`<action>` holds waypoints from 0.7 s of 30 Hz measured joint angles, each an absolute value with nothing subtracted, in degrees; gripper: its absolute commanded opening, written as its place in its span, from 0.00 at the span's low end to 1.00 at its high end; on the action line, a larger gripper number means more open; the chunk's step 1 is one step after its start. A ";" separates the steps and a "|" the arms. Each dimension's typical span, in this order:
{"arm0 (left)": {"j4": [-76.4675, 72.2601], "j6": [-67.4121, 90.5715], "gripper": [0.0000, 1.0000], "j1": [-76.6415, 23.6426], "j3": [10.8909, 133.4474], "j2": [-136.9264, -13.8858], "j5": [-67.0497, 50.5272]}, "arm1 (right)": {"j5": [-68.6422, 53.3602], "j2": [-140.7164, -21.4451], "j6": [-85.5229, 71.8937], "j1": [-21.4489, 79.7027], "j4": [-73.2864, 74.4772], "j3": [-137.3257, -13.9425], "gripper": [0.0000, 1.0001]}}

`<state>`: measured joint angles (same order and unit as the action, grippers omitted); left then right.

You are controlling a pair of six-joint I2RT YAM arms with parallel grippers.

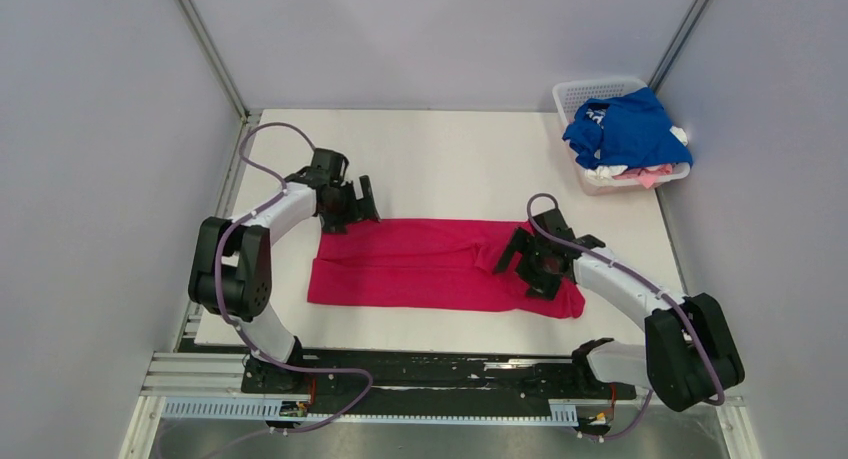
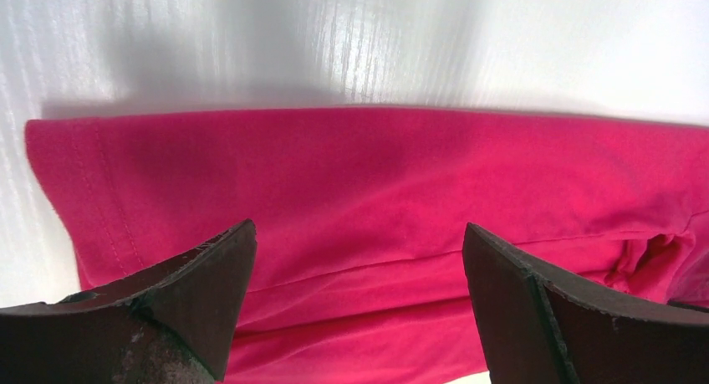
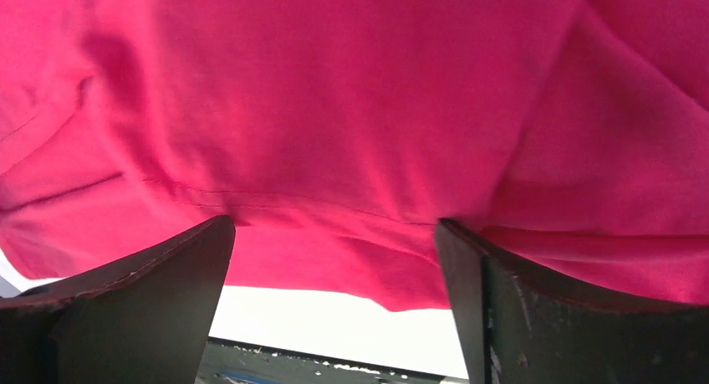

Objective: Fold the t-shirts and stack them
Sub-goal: Rotate the tshirt 85 degrees

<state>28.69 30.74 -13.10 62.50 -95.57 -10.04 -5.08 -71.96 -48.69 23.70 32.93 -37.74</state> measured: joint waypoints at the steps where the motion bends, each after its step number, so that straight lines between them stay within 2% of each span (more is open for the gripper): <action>1: 28.32 30.74 1.00 -13.13 62.22 -95.88 -10.17 | -5.65 -71.96 -49.34 22.61 32.49 -36.42 1.00; 7: 27.03 30.74 1.00 -13.17 58.19 -96.68 -10.74 | -9.43 -72.49 -52.73 17.12 29.08 -34.24 1.00; 11: 25.30 30.79 1.00 -13.04 57.01 -96.03 -11.81 | -11.49 -78.04 -52.40 14.13 26.68 -37.26 1.00; 15: 22.41 31.03 1.00 -13.02 54.13 -94.00 -12.75 | -11.81 -87.83 -49.12 11.57 24.21 -46.28 1.00; 21: 20.40 32.51 1.00 -15.51 48.47 -89.08 -14.79 | -11.25 -107.92 -35.97 9.65 19.94 -69.45 1.00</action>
<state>20.40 32.51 -15.51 48.47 -89.08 -14.79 -11.25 -107.92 -35.97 9.65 19.94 -69.45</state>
